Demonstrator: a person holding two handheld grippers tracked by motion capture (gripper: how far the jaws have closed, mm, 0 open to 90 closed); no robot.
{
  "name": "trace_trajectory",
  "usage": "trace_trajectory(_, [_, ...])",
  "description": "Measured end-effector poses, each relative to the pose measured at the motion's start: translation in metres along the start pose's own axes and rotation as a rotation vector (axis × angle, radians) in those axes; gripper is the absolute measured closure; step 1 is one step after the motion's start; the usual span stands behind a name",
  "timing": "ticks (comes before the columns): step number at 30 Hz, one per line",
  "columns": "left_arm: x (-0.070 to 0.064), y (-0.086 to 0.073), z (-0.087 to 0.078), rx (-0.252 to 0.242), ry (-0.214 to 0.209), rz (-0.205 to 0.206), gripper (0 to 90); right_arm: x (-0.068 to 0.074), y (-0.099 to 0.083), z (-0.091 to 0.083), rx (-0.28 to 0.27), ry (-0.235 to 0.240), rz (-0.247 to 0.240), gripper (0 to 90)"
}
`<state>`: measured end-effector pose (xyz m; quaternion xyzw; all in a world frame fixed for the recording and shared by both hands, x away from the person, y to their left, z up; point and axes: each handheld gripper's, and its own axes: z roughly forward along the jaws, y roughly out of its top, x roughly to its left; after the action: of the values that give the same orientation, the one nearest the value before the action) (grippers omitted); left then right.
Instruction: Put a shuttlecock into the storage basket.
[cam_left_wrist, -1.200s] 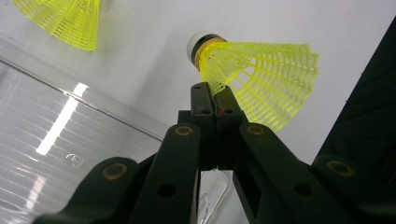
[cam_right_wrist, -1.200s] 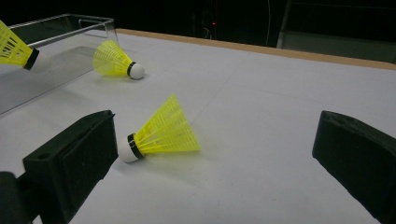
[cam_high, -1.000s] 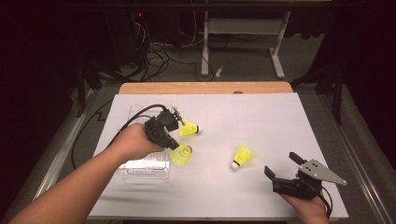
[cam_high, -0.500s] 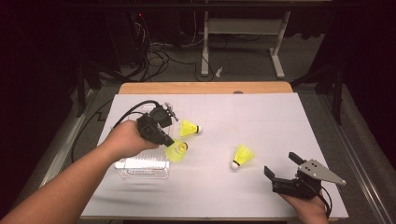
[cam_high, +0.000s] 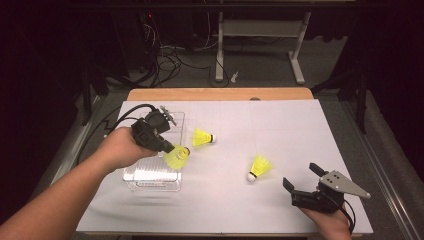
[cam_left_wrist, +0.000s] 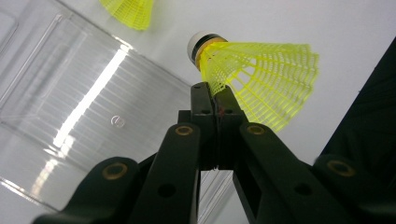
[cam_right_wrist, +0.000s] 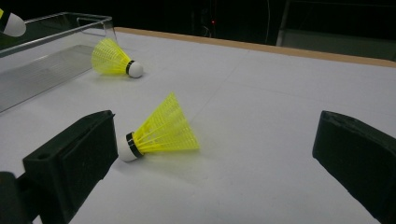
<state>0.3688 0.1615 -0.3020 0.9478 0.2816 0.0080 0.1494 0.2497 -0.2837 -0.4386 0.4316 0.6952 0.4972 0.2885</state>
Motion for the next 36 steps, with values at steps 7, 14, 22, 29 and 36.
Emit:
trace_trajectory(7, [0.01,-0.016,-0.004,-0.019,0.011,-0.037,89.8,0.001,0.0,0.0,0.002,0.0,-0.002,0.4])
trace_trajectory(14, [0.021,-0.032,-0.008,-0.031,0.02,-0.063,89.8,0.001,-0.001,0.001,0.005,0.005,-0.001,0.5])
trace_trajectory(22, [0.031,-0.049,-0.011,-0.025,0.029,-0.092,89.8,0.002,-0.002,0.002,0.012,0.007,-0.003,0.5])
trace_trajectory(29, [0.039,-0.063,-0.02,-0.028,0.04,-0.115,89.8,0.002,-0.002,0.003,0.014,0.005,-0.006,0.5])
trace_trajectory(36, [0.046,-0.077,-0.024,-0.035,0.051,-0.137,89.8,0.001,-0.003,0.002,0.018,0.003,-0.005,0.5])
